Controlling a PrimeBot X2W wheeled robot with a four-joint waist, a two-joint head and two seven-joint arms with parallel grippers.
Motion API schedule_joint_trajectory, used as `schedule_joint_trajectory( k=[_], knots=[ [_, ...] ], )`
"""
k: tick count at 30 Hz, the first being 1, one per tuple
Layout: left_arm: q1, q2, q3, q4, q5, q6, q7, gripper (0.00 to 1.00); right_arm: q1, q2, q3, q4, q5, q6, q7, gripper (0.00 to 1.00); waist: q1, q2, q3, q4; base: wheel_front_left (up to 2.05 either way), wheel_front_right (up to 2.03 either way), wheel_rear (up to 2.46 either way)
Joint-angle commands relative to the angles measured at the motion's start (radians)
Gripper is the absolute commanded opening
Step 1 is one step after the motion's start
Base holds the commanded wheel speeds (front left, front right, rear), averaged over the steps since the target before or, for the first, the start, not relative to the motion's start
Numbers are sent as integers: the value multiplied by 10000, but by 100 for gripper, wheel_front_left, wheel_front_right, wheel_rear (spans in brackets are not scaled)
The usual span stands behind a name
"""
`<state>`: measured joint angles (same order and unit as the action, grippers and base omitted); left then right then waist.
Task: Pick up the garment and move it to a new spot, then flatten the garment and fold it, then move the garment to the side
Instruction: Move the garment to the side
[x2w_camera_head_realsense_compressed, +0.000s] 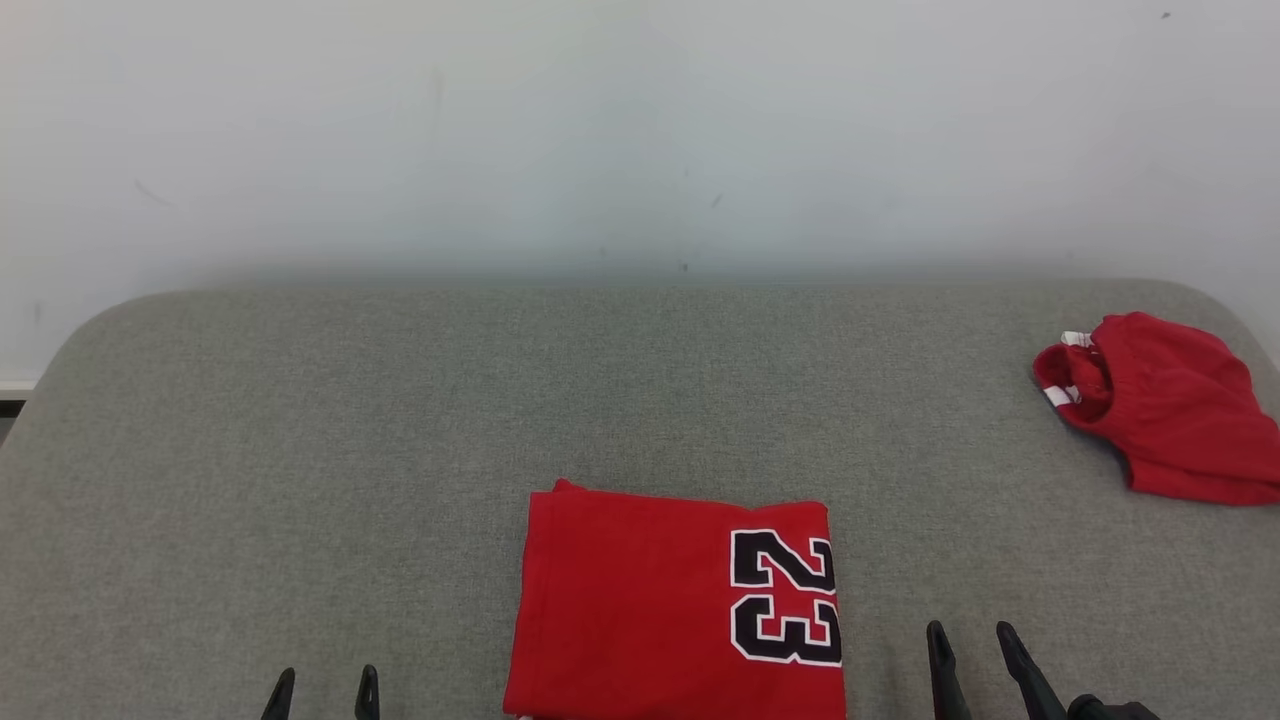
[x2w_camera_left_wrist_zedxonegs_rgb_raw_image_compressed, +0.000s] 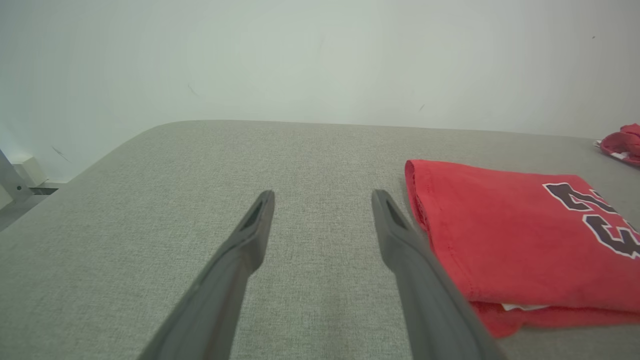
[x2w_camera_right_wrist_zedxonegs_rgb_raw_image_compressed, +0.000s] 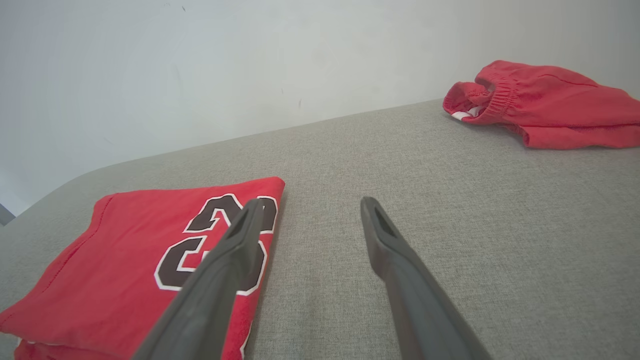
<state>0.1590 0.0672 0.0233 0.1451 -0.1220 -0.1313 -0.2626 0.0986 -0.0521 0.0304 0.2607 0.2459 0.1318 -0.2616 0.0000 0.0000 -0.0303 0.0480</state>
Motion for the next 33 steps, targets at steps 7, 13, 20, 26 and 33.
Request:
schedule_joint_trajectory(
  k=[7, 13, 20, 26, 33],
  knots=[
    [-33, 45, -17, -3, -46, 14, -25, 100, -50, 29, 57, 15, 92, -23, -42, 100, 0, 0, 16, 8, 0, 0, 0],
    [-98, 72, -33, 19, -74, 14, -25, 100, -69, 28, 90, 22, 132, -23, -42, 100, 0, 0, 55, 19, 0, 0, 0],
    [-46, 107, 11, 8, -58, 14, -25, 100, -76, 29, 125, 27, 169, -23, -42, 100, 0, 0, 63, 22, 0, 0, 0],
    [-41, 125, 25, -2, -66, 14, -25, 100, -83, 28, 137, 38, 171, -23, -42, 100, 0, 0, 78, 7, 0, 0, 0],
    [-77, 122, -14, -1, -57, 14, -25, 100, -98, 28, 159, 25, 178, -23, -42, 100, 0, 0, 109, 11, 0, 0, 0]
  ],
)
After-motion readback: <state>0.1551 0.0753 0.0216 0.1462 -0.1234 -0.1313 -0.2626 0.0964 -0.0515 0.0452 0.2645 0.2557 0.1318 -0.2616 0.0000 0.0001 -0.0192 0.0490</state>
